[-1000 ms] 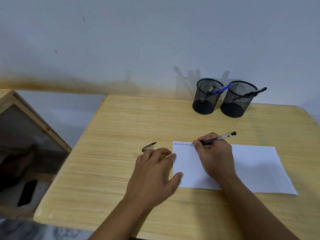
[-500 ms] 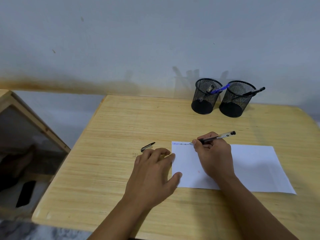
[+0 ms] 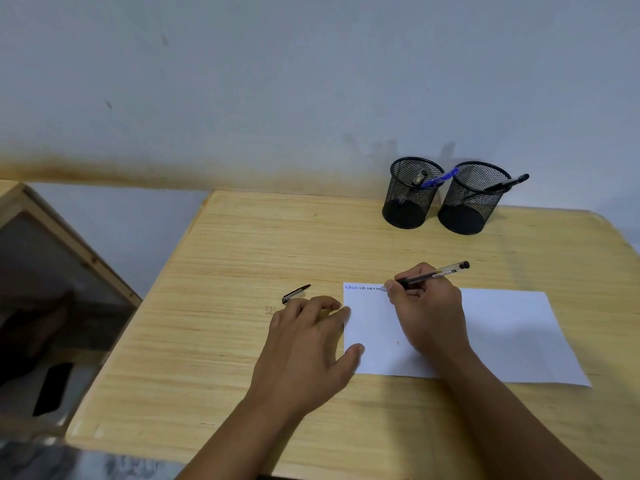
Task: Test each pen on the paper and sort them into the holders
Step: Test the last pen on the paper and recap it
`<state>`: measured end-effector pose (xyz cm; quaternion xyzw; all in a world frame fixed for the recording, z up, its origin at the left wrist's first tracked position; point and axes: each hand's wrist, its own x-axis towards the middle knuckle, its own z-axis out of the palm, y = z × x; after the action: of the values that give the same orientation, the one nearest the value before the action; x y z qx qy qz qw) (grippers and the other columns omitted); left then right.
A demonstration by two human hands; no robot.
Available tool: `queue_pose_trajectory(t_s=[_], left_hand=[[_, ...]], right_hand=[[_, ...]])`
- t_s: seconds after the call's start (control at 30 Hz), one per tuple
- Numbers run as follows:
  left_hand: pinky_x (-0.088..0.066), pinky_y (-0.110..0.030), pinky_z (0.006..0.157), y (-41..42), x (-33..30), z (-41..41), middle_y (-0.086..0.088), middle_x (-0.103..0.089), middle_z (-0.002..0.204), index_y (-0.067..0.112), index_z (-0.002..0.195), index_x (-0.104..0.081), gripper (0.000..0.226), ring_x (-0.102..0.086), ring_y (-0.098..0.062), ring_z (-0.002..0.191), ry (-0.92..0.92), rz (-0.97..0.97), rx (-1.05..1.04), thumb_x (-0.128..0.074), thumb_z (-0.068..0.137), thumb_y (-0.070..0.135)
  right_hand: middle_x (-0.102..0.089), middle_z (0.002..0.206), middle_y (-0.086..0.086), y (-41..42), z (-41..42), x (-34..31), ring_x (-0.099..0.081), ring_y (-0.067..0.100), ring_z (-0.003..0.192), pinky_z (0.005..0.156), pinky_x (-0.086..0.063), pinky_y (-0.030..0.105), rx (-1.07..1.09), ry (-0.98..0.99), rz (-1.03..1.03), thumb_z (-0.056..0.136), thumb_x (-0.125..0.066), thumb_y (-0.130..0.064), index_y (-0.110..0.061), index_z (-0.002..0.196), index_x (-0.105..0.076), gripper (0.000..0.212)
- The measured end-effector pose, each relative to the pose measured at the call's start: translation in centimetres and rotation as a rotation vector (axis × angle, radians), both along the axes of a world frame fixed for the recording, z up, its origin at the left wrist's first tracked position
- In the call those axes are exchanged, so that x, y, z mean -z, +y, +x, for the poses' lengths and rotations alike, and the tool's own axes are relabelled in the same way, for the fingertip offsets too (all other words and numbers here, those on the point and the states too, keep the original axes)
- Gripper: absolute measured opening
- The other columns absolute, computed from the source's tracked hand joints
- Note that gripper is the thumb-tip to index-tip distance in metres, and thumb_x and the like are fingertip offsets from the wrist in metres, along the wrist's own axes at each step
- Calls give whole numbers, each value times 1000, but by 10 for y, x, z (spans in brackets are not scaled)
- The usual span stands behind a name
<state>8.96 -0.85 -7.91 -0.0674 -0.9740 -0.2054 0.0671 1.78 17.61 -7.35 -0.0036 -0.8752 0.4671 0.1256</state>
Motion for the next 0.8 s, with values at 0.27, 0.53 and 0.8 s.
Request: queue_pose_trajectory(t_s=[0.27, 0.53, 0.8], left_hand=[[-28, -30, 102, 0, 1, 1, 23, -44, 135, 40, 131, -53, 54, -32, -5, 125, 1, 7, 6, -46, 83, 65], [-25, -27, 100, 0, -1, 1, 24, -42, 136, 41, 131, -51, 54, -28, -5, 125, -10, 14, 6, -46, 83, 64], [-34, -29, 97, -1, -7, 1, 22, -48, 122, 42, 130, -49, 45, -40, -7, 117, 42, 132, 46, -52, 88, 58]], right_hand=[[-73, 70, -2, 5, -1, -3, -70, 11, 69, 64, -56, 29, 7, -99, -100, 89, -72, -21, -15, 84, -68, 9], [-74, 78, 12, 14, -5, -17, -71, 24, 77, 85, -59, 39, 12, -269, -629, 89, -70, -6, -8, 86, -69, 4], [-75, 77, 12, 26, 9, -35, -72, 24, 77, 85, -60, 40, -4, -280, -667, 84, -75, -7, -6, 87, -67, 9]])
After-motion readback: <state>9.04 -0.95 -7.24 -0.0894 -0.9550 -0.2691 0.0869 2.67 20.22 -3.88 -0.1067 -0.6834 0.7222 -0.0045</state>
